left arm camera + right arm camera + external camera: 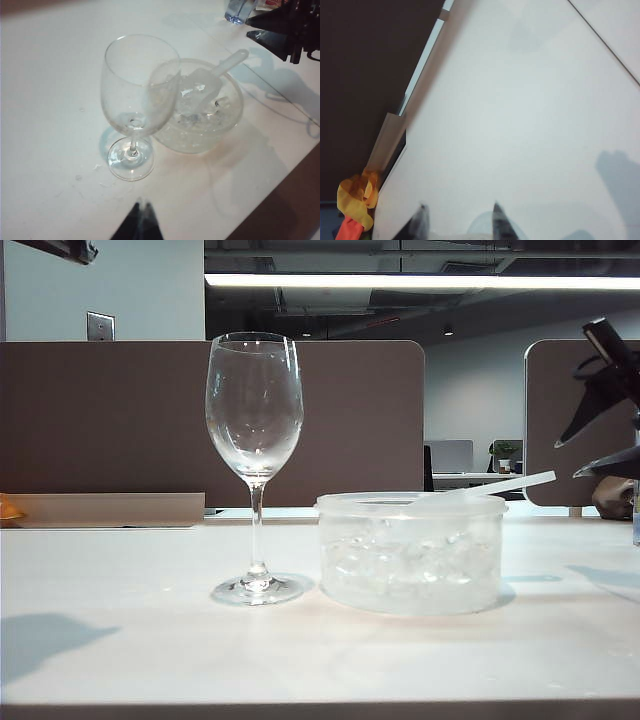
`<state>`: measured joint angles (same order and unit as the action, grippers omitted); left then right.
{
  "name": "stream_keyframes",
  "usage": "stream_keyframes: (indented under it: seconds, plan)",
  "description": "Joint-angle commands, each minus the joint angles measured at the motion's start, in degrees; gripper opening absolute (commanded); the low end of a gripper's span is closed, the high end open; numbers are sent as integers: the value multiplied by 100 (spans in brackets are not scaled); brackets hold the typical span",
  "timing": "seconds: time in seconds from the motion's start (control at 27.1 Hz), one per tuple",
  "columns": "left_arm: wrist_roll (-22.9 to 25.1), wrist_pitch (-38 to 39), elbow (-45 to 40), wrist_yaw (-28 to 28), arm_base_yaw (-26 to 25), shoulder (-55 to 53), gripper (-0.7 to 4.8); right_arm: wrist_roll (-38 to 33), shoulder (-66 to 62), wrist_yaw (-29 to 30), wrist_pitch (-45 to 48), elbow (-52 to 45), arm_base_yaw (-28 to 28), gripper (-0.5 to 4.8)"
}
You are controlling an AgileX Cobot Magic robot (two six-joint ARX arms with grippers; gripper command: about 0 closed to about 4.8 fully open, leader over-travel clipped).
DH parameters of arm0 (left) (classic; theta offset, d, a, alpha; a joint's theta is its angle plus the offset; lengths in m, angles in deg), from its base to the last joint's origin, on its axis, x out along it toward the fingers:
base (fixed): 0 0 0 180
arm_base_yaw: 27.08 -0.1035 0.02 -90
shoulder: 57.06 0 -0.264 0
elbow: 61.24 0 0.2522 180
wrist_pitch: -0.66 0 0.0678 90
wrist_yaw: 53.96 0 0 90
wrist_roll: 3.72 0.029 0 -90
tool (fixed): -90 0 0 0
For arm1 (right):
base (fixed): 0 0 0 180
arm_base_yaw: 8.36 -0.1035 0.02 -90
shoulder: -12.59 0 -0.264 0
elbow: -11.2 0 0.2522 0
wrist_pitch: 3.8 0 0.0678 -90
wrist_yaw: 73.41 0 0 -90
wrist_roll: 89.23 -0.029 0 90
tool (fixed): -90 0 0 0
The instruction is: Pick up an ice shovel filled with ice cubes and pour the ice from the shovel into the glass.
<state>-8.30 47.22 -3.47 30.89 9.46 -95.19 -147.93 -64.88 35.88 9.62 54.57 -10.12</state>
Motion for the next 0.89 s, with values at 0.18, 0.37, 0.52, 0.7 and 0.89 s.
stream_keyframes:
  seconds: [0.18,0.37,0.52,0.7,0.89]
  plan:
    - [4,-68,17,0,-2,4,-5,-481,24,-9,706,-334,-105,171]
    - [4,-68,15,-2,-2,4,-5,-787,28,-11,1152,-688,-271,176]
    - [4,-68,15,-2,-2,4,-5,-977,31,-192,1550,-929,-468,214]
    - [4,-68,17,-2,-2,2,-5,-1049,24,-686,1641,-1032,-813,222]
    - [4,-68,15,-2,-2,2,-5,-1054,-59,-855,1694,-1027,-881,221]
